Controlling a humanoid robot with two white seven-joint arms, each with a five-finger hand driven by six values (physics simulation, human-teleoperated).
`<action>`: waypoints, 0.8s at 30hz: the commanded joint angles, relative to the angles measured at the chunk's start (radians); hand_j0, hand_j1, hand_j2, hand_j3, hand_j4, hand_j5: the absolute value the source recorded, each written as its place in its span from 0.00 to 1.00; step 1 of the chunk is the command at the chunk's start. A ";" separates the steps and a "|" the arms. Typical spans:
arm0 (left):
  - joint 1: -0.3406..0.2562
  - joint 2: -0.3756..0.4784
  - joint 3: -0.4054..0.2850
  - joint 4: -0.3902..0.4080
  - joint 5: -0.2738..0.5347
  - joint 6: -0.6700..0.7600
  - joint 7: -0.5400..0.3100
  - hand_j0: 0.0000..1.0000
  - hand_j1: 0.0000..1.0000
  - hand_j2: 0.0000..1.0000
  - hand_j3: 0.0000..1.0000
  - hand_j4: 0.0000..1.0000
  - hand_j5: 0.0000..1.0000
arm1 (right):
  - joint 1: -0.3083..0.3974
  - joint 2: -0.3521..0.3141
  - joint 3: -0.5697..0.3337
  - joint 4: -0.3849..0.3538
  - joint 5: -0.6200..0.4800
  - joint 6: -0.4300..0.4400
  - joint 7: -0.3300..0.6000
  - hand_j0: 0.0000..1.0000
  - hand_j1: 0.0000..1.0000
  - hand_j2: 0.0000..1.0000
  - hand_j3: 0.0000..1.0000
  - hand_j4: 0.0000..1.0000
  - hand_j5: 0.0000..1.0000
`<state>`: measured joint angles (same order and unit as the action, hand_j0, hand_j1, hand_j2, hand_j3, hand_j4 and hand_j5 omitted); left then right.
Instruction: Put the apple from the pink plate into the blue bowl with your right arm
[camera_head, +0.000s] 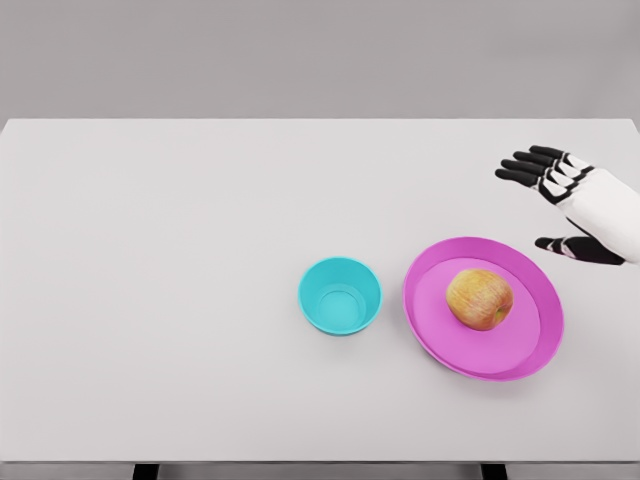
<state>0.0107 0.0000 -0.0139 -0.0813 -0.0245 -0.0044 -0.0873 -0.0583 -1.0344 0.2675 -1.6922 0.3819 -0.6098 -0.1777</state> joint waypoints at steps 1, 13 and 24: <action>0.000 0.000 0.000 0.000 0.000 0.000 0.000 1.00 1.00 1.00 1.00 1.00 1.00 | 0.000 -0.003 -0.001 -0.006 -0.006 -0.001 -0.002 1.00 1.00 1.00 1.00 1.00 1.00; 0.000 0.000 0.000 0.000 0.000 0.000 0.000 1.00 1.00 1.00 1.00 1.00 1.00 | 0.000 -0.006 -0.192 -0.061 -0.107 -0.001 0.789 1.00 1.00 1.00 1.00 1.00 1.00; 0.000 0.000 0.000 0.000 0.000 0.000 0.000 1.00 1.00 1.00 1.00 1.00 1.00 | -0.204 0.036 0.101 -0.061 -0.107 -0.001 0.789 1.00 1.00 1.00 1.00 1.00 1.00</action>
<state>0.0107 0.0000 -0.0139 -0.0812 -0.0246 -0.0042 -0.0873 -0.2715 -1.0107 0.3310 -1.7539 0.2805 -0.6131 0.6078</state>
